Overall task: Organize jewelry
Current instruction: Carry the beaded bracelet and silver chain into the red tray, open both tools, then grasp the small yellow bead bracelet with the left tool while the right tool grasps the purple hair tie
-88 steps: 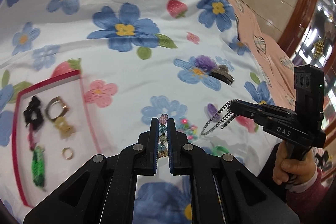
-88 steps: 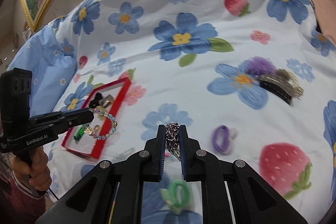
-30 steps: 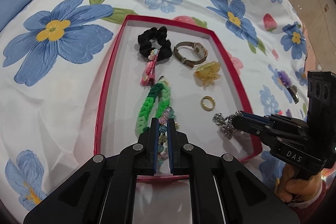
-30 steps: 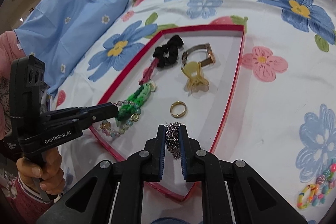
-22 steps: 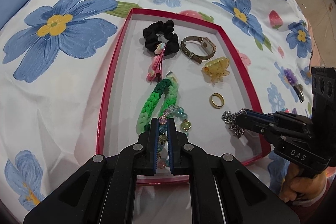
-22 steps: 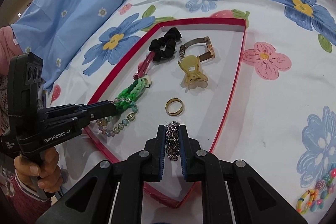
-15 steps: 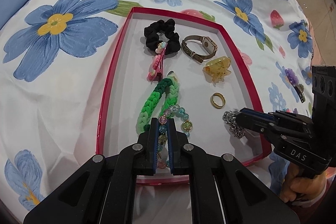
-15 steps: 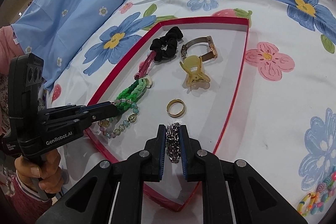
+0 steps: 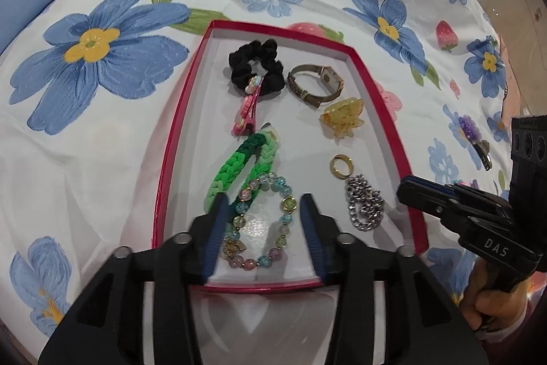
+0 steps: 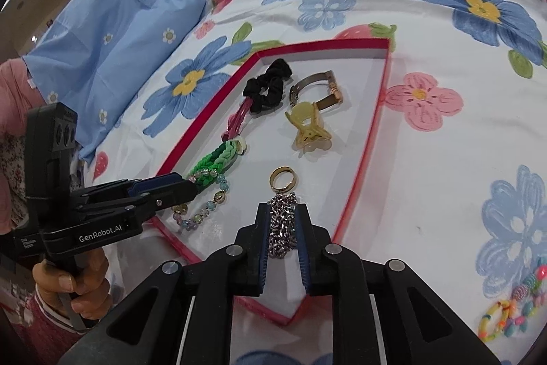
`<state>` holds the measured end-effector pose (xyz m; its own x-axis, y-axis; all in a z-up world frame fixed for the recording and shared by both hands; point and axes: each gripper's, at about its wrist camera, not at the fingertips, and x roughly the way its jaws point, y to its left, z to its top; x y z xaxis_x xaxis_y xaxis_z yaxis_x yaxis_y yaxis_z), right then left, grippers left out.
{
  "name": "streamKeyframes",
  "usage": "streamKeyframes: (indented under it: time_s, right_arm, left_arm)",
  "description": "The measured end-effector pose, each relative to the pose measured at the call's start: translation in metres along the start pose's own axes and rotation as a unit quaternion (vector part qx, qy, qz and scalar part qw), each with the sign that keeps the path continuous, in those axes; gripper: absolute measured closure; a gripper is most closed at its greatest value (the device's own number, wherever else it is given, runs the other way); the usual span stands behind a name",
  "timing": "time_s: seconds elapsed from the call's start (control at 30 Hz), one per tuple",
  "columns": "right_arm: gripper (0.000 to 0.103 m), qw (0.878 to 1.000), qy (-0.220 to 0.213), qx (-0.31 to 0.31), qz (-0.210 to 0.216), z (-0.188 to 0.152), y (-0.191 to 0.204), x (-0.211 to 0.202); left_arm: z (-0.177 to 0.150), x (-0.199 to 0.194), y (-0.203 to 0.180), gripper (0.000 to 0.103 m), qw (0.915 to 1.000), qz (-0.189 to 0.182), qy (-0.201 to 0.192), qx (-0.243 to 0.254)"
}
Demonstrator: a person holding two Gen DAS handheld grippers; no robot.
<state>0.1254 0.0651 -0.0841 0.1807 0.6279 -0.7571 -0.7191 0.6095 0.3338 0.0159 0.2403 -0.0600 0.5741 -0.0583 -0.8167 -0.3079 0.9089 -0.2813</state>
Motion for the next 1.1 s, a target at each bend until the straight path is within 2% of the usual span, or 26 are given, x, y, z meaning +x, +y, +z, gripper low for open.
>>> streamKeyframes:
  time_s: [0.1,0.17,0.37,0.6,0.87,1.1]
  right_arm:
    - [0.072,1.000,-0.018,0.013,0.001,-0.002,-0.007,-0.017]
    - [0.069,0.999,-0.034,0.022,-0.003,-0.004,-0.015,-0.033]
    - [0.067,0.995,-0.076,0.053,-0.030,-0.015,-0.042,-0.081]
    - [0.066,0.987,-0.100,0.096,-0.078,-0.043,-0.084,-0.129]
    - [0.065,0.975,-0.116,0.144,-0.124,-0.083,-0.128,-0.171]
    - [0.065,0.967,-0.120,0.168,-0.150,-0.107,-0.152,-0.184]
  left_arm:
    - [0.001,-0.007,-0.006,0.059,1.0000,-0.004,-0.006,0.002]
    - [0.001,-0.010,-0.011,0.059,0.9999,-0.007,-0.009,0.005]
    - [0.003,-0.024,-0.037,0.055,0.9993,-0.016,-0.023,0.027]
    - [0.002,-0.036,-0.073,0.050,0.9973,-0.037,-0.032,0.054]
    - [-0.010,-0.025,-0.127,0.049,0.9927,-0.065,-0.010,0.102]
    - [-0.022,-0.002,-0.173,0.049,0.9858,-0.079,0.019,0.147]
